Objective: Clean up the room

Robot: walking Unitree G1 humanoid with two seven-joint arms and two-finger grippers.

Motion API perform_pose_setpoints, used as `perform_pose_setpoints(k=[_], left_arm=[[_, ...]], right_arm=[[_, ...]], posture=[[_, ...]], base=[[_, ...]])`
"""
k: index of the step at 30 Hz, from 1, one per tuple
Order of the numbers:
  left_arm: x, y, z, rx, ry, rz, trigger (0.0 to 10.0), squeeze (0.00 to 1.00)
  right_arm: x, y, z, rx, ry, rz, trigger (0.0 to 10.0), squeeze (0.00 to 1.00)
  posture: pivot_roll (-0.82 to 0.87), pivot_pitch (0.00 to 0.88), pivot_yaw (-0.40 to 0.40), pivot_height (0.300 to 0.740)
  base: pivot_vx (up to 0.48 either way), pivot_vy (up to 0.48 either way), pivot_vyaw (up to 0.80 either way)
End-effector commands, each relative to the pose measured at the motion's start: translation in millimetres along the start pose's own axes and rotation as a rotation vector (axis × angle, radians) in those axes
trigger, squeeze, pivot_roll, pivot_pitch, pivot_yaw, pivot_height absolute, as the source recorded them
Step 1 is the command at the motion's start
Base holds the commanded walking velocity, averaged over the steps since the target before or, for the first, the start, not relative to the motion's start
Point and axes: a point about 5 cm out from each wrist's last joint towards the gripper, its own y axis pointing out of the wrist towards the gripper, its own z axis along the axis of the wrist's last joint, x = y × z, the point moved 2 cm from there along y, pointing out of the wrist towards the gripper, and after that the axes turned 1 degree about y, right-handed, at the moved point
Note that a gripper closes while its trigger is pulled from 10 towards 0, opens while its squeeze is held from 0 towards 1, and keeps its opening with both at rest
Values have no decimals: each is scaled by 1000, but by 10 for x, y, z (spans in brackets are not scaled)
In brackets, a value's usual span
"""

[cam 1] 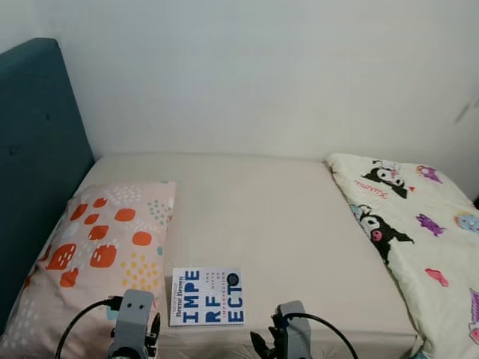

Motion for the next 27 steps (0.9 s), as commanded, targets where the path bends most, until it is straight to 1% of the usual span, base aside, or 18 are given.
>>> perform_pose_setpoints(k=[1, 22, 23, 25, 27], left_arm=[[21, -22, -30, -9, 2, -11, 10000, 0], [2, -29, -38, -14, 0, -4, 10000, 0], [1, -30, -39, -17, 11, -7, 10000, 0], [8, -27, -72, -46, 28, -24, 10000, 0], [37, -26, -62, -37, 67, -53, 10000, 0]], right_arm=[[46, -39, -58, -17, 20, -21, 10000, 0], [40, -43, -66, -23, 19, -14, 10000, 0], [38, -43, -66, -24, 19, -14, 10000, 0], [33, -43, -66, -23, 19, -13, 10000, 0], [28, -39, -64, -23, 20, -12, 10000, 0]], posture=[[35, 118, -88, 740], [35, 120, -93, 740], [35, 120, -93, 740], [37, 121, -92, 740], [37, 122, -91, 740]], base=[[0, -382, 0], [0, -383, 0], [0, -382, 0], [0, 0, 0], [0, 364, 0]])
